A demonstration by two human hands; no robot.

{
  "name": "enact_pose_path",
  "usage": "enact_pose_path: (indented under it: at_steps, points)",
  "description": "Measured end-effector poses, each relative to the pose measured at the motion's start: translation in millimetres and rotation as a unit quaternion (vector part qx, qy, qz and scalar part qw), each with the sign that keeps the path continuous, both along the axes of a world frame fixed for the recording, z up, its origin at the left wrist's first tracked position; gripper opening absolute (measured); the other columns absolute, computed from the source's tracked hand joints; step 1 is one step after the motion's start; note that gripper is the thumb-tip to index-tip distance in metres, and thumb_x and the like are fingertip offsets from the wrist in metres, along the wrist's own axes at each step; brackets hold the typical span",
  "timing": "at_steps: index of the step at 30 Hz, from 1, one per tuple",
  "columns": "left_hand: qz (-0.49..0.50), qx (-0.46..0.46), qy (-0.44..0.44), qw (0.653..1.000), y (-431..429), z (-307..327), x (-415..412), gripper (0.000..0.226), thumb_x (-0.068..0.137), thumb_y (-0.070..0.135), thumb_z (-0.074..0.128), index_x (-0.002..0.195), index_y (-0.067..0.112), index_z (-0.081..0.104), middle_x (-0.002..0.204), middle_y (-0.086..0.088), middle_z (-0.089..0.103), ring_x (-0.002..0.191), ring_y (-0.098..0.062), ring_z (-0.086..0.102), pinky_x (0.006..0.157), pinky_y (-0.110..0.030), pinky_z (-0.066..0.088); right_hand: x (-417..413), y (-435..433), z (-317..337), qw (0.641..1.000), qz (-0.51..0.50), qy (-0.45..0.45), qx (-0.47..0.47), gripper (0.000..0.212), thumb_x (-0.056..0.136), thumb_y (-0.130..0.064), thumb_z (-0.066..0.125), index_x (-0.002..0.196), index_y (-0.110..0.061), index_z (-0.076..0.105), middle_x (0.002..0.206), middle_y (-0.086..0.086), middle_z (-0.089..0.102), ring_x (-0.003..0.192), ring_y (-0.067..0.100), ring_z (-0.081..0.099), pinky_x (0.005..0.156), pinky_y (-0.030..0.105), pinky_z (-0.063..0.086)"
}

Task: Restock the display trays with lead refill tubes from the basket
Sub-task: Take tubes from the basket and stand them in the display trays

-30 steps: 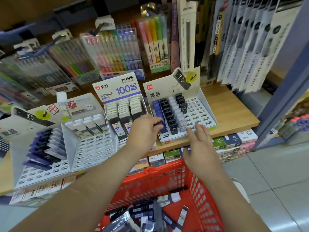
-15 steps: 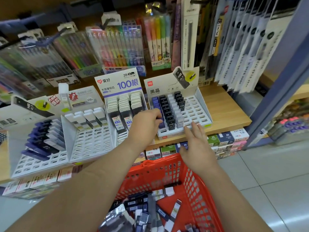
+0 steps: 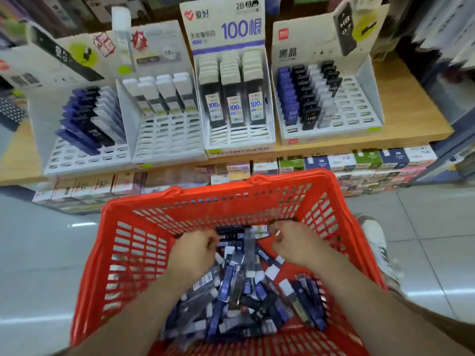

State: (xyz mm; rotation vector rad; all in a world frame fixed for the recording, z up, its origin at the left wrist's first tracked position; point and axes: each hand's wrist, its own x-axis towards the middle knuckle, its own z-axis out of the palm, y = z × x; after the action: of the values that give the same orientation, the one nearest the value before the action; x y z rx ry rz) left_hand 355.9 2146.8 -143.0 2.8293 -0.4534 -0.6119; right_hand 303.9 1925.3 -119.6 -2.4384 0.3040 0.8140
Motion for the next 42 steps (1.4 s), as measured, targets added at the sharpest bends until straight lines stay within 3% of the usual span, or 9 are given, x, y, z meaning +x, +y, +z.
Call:
enact_pose_path:
  at_steps: [3,9,16,21,25,29,32,38,42]
  points:
    - [0.021,0.053,0.026,0.998,41,-46,-20,0.023,0.087,0.024,0.062,0.109,0.026,0.064,0.121,0.0,0.057,0.112,-0.02,0.055,0.088,-0.026,0.047,-21,15,-42,0.997,0.008,0.079,-0.02,0.055,0.096,-0.024,0.054,0.147,-0.013,0.037,0.136,0.014,0.055,0.117,0.03,0.056,0.087,0.033,0.048]
    - [0.057,0.105,0.11,0.987,68,-76,-15,0.089,0.09,0.045,0.059,0.153,0.022,-0.001,0.16,-0.003,-0.004,0.147,-0.027,0.005,0.115,-0.039,0.028,-39,26,-95,0.993,-0.069,0.056,-0.084,0.081,0.095,-0.037,0.056,0.156,-0.024,0.003,0.162,0.011,0.004,0.148,0.038,0.006,0.117,0.045,0.026]
    - [0.06,0.141,0.058,0.986,63,-92,-28,0.078,0.084,0.055,0.06,0.142,0.016,0.025,0.137,-0.007,0.042,0.128,-0.027,0.04,0.103,-0.037,0.039,-43,56,-122,0.99,-0.098,0.003,-0.102,0.061,0.097,-0.043,0.051,0.149,-0.025,0.027,0.156,0.014,0.021,0.137,0.038,0.028,0.11,0.042,0.031]
    - [0.125,0.057,0.108,0.985,69,-91,-18,0.075,0.074,0.053,0.073,0.136,0.025,0.04,0.126,-0.006,0.054,0.119,-0.027,0.049,0.095,-0.036,0.045,-52,76,-129,0.979,-0.187,-0.043,-0.067,0.074,0.076,-0.009,0.077,0.141,-0.025,0.046,0.135,0.012,0.046,0.115,0.033,0.05,0.097,0.038,0.043]
    - [0.171,-0.004,0.139,0.975,69,-82,-14,0.061,0.074,0.045,0.077,0.127,0.025,0.054,0.108,-0.002,0.068,0.096,-0.021,0.062,0.075,-0.026,0.047,-41,66,-126,0.938,-0.344,0.023,0.044,0.064,0.075,0.011,0.064,0.133,-0.014,0.051,0.118,0.016,0.062,0.097,0.033,0.063,0.073,0.029,0.05]
    - [0.265,-0.115,0.162,0.943,73,-76,-14,0.048,0.079,0.043,0.074,0.115,0.012,0.064,0.104,0.004,0.068,0.087,-0.012,0.061,0.075,-0.025,0.047,-32,57,-120,0.909,-0.401,0.042,0.108,0.038,0.082,0.009,0.06,0.114,-0.009,0.067,0.084,0.006,0.066,0.063,0.018,0.057,0.041,0.017,0.039]
    - [0.295,-0.163,0.169,0.926,77,-71,-13,0.028,0.082,0.039,0.072,0.097,0.015,0.07,0.087,0.002,0.072,0.084,-0.019,0.068,0.076,-0.032,0.054,-25,46,-110,0.91,-0.402,0.024,0.1,0.021,0.091,0.001,0.05,0.081,-0.01,0.063,0.063,0.003,0.053,0.053,0.017,0.047,0.047,0.025,0.032]
    - [0.414,-0.38,0.32,0.763,53,-28,-24,0.021,0.087,0.022,0.068,0.102,0.007,0.066,0.068,0.0,0.073,0.058,-0.012,0.068,0.059,-0.024,0.055,-16,35,-68,0.885,-0.441,0.021,0.146,0.02,0.088,-0.001,0.047,0.076,-0.012,0.057,0.055,0.004,0.048,0.047,0.018,0.043,0.047,0.026,0.031]
    - [0.459,-0.448,0.349,0.683,15,-7,-38,0.031,0.084,0.021,0.071,0.108,0.003,0.064,0.07,-0.001,0.073,0.061,-0.012,0.068,0.061,-0.026,0.055,-24,57,-33,0.771,-0.493,0.156,0.371,0.028,0.088,-0.039,0.07,0.091,-0.011,0.066,0.061,0.002,0.052,0.047,0.012,0.041,0.036,0.022,0.03]
